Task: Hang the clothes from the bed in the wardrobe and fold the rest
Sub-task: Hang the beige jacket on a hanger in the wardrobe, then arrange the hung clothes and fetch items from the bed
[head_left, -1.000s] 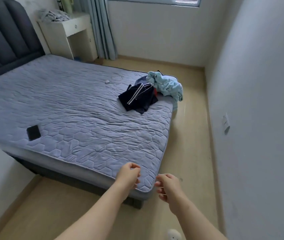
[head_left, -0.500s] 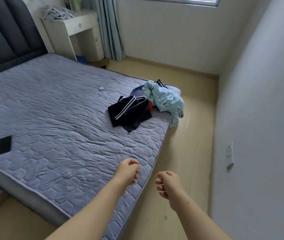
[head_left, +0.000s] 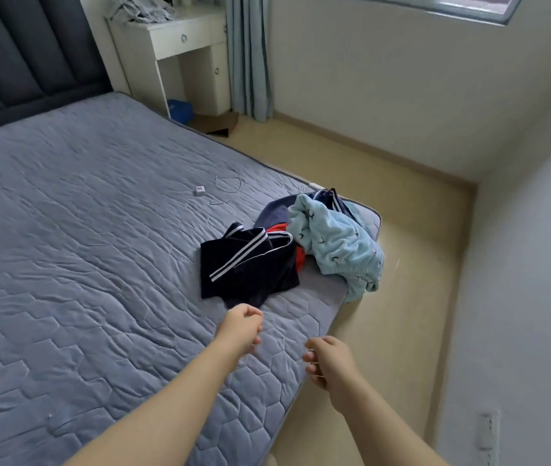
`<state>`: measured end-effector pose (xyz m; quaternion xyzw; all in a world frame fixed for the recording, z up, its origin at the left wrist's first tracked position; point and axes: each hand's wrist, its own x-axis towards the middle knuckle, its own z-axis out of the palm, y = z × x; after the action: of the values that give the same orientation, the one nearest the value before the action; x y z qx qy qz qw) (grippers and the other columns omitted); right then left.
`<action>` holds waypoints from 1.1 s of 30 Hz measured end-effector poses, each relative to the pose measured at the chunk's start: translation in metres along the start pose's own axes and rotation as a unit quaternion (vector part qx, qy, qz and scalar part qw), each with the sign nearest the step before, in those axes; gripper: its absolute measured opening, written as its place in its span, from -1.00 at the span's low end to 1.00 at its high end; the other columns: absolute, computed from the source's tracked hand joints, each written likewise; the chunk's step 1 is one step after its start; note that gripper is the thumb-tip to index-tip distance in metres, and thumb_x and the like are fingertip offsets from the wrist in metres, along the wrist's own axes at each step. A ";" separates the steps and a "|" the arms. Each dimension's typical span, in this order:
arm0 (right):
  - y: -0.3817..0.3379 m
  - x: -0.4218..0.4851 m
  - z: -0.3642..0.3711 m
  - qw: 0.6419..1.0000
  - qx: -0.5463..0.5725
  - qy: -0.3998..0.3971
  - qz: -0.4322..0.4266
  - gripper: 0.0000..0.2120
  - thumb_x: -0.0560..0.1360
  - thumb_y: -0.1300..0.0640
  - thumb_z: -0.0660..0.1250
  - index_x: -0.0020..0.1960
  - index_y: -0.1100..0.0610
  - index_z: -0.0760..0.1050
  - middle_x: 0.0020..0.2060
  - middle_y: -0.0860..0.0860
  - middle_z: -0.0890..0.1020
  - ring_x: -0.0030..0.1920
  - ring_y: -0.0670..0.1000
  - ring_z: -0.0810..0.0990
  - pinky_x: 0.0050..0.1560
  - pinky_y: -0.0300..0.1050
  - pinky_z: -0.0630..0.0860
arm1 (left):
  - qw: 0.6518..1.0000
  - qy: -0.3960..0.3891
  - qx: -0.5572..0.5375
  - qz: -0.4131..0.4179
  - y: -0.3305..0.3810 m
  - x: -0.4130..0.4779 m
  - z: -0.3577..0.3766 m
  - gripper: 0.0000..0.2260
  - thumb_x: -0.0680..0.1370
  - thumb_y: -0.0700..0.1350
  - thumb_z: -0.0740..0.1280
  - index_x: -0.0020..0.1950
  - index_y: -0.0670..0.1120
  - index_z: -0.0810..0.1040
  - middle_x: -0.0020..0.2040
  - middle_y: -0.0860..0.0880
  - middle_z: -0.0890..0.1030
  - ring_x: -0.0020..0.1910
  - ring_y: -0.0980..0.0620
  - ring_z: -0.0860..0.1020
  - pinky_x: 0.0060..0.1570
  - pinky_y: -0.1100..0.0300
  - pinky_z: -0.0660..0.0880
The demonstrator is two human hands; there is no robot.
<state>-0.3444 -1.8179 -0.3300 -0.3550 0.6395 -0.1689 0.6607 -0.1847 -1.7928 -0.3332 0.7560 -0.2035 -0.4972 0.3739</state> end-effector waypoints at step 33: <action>-0.184 0.555 0.056 0.858 -0.459 -0.229 -0.031 -0.61 0.49 0.12 0.18 0.29 -0.09 0.44 0.34 0.05 0.35 0.28 0.16 0.37 0.31 -0.05 0.33 | 0.937 0.131 0.272 -0.174 0.088 0.496 0.107 -0.75 0.54 0.07 0.20 0.20 0.13 0.49 0.49 0.01 0.14 0.46 -0.05 0.06 0.36 -0.01 0.20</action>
<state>-0.1789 -2.3068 -0.6098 -0.6660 0.4636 0.2099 0.5454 -0.0656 -2.2247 -0.5877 0.9110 -0.1458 -0.3764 0.0850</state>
